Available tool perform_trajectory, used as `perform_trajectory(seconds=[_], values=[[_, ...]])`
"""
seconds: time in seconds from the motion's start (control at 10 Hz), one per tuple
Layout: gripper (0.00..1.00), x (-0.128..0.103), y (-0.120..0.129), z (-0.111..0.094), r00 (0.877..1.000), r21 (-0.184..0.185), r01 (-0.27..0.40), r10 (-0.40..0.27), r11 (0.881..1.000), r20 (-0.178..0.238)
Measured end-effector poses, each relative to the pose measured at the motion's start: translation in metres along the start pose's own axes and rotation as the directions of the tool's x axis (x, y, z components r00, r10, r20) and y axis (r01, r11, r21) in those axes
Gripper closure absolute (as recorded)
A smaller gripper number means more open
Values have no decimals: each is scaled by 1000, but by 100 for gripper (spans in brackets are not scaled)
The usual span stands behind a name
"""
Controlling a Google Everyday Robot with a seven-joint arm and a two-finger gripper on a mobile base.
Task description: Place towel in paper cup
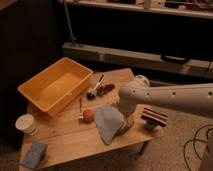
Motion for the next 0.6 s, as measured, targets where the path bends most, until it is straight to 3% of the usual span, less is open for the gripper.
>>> perform_trajectory(seconds=[0.1, 0.2, 0.4, 0.6], values=[[20, 0, -2, 5, 996, 16, 86, -86, 996, 30], [20, -2, -6, 11, 981, 28, 183, -184, 983, 67], [20, -7, -10, 18, 942, 26, 311, -312, 950, 122], [20, -15, -14, 22, 933, -12, 338, -333, 941, 139]])
